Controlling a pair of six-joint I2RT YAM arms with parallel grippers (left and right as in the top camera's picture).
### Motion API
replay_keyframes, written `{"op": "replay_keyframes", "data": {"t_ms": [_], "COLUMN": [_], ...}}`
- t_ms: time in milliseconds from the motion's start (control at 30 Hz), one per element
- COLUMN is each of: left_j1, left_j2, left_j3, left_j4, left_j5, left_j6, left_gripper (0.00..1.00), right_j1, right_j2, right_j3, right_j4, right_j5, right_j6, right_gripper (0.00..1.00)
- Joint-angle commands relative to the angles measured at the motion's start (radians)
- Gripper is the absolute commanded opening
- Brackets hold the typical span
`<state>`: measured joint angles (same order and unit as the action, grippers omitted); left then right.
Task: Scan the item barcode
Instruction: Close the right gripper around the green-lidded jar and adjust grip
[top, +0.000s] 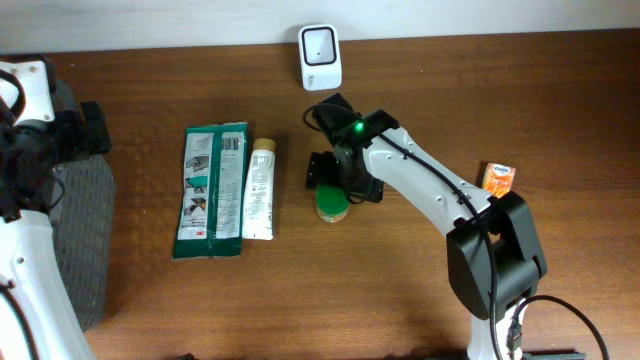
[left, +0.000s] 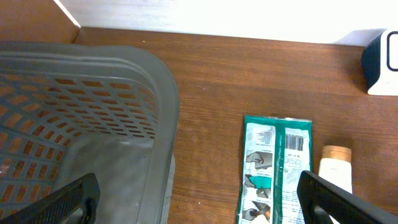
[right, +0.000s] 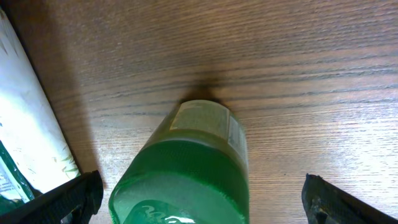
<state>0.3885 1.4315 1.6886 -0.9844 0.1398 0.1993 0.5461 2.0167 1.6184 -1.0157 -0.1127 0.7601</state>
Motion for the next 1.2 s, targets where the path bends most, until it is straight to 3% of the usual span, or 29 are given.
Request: {"op": "replay_keyframes", "data": {"t_ms": [0,467,933,1067,1167], "left_j1": [0.005,0.005,0.005,0.005,0.005], "left_j2": [0.0,0.0,0.0,0.0,0.0], "left_j3": [0.003,0.003,0.003,0.003,0.003], "left_j4": [0.002,0.002,0.002,0.002,0.002], "left_j5": [0.01,0.011,0.011,0.011,0.01], "left_j6": [0.016,0.016,0.016,0.016,0.016], "left_gripper": [0.99,0.99,0.99,0.99,0.99], "right_j1": [0.026,0.031,0.031,0.031,0.031], "right_j2": [0.006,0.006,0.037,0.038,0.037], "right_j3": [-0.011,-0.012,-0.017,-0.017,-0.016], "right_j4": [0.002,-0.031,0.0,0.001,0.003], "right_j5": [0.02,0.047,0.047,0.051,0.043], "right_j6": [0.008,0.004,-0.011,-0.031,-0.116], "right_gripper": [1.0,0.96,0.84,0.76,0.54]}}
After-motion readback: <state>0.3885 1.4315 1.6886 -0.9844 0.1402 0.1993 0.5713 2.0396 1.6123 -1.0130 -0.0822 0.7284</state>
